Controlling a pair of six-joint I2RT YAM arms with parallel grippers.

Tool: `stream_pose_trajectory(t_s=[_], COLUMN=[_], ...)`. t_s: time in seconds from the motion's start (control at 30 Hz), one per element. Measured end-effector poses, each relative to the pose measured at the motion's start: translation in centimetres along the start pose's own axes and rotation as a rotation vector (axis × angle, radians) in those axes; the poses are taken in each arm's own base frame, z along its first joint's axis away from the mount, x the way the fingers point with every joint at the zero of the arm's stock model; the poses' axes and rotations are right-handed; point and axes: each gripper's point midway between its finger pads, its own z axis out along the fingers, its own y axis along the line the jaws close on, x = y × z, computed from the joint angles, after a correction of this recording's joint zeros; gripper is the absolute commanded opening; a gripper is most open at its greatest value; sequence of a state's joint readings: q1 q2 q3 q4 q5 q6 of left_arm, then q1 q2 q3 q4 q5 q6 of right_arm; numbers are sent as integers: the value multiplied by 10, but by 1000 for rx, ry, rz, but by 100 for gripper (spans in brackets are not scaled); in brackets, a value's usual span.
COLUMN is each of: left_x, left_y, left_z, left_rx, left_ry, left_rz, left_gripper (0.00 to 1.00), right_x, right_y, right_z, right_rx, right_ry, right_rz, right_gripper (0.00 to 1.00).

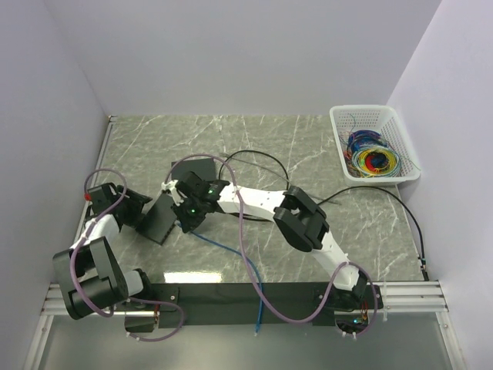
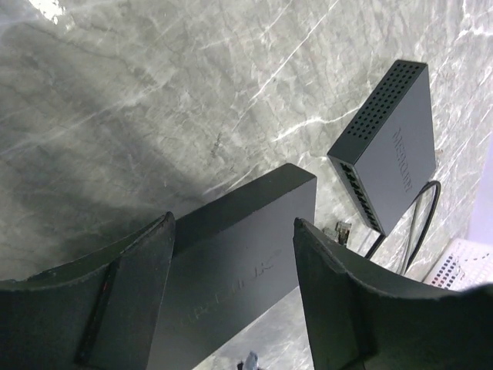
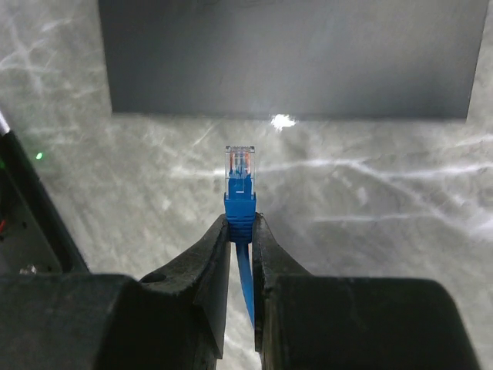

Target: Insert the plug into the switch port

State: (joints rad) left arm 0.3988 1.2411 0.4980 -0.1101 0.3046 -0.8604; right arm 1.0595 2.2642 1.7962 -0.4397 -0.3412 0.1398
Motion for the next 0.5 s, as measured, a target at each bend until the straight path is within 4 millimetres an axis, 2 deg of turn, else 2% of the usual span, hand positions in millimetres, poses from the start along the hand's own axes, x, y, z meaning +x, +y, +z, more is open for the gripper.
stream_pose_trajectory(t_s=[0.1, 0.2, 0.3, 0.5], left_x=[4, 7, 8, 9], left_y=[2, 4, 4, 1], left_z=[1, -1, -4, -6], left_rx=[8, 13, 24, 48], left_ry=[5, 6, -2, -12], left_rz=[0, 1, 6, 14], left_gripper=[69, 69, 68, 67], right_x=[1, 11, 18, 17], right_y=[-6, -11, -14, -16], right_z=[7, 10, 8, 6], right_rx=[32, 68, 98, 134], right_ry=[26, 68, 97, 127], right_rz=[6, 15, 22, 23], right_gripper=[0, 0, 0, 0])
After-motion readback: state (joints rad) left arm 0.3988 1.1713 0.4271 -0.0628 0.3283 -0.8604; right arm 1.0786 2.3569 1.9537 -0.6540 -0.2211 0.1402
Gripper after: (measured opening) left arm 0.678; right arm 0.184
